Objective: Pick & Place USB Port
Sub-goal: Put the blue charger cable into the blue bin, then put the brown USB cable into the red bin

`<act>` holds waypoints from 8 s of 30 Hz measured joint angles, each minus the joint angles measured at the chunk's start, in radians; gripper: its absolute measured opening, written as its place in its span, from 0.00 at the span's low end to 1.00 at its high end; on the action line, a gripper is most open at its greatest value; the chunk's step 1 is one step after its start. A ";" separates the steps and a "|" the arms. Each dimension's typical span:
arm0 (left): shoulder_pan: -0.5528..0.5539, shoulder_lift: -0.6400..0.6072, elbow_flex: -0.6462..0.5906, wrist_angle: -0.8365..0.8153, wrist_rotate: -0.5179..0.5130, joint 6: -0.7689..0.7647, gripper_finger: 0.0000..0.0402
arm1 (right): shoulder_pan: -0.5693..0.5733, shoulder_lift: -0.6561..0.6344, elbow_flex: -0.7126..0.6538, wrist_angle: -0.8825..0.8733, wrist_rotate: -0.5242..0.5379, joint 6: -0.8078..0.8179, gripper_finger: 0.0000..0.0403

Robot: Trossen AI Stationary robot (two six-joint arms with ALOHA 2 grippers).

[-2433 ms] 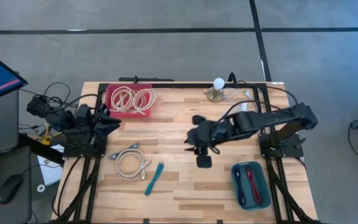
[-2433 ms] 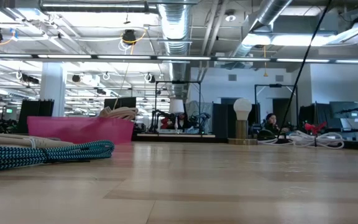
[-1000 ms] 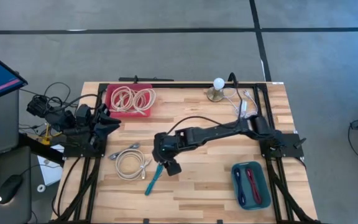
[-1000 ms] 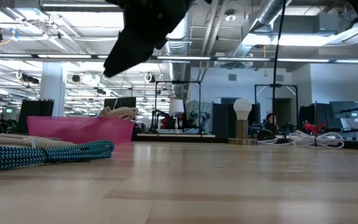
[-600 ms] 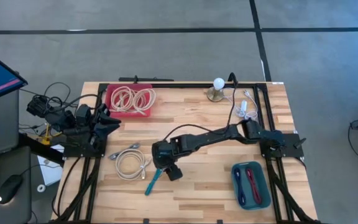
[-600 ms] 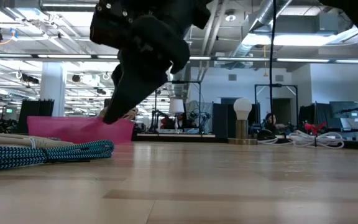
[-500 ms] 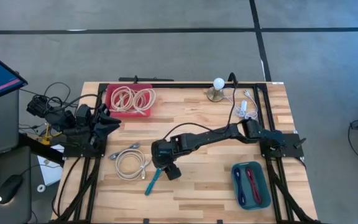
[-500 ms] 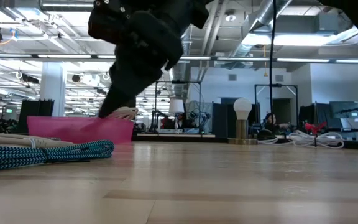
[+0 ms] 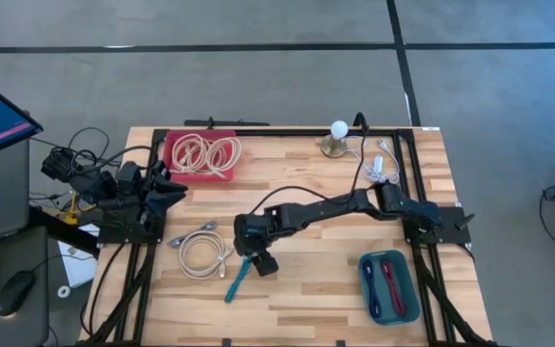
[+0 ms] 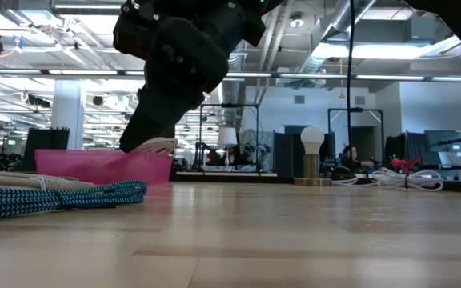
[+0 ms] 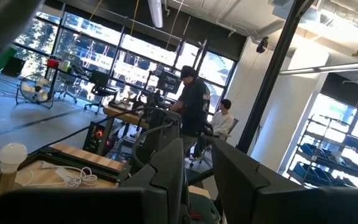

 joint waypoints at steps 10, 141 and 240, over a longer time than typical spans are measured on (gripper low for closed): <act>0.000 0.000 0.000 0.000 0.000 0.000 0.21 | 0.000 0.048 -0.001 0.022 -0.010 0.030 0.57; 0.000 0.000 0.000 -0.006 -0.023 0.054 0.21 | 0.985 -0.818 -0.417 -0.960 0.178 2.126 0.01; 0.001 0.103 0.065 -0.245 -0.094 -0.094 0.21 | 0.036 -0.919 -0.476 -0.121 0.676 0.576 0.21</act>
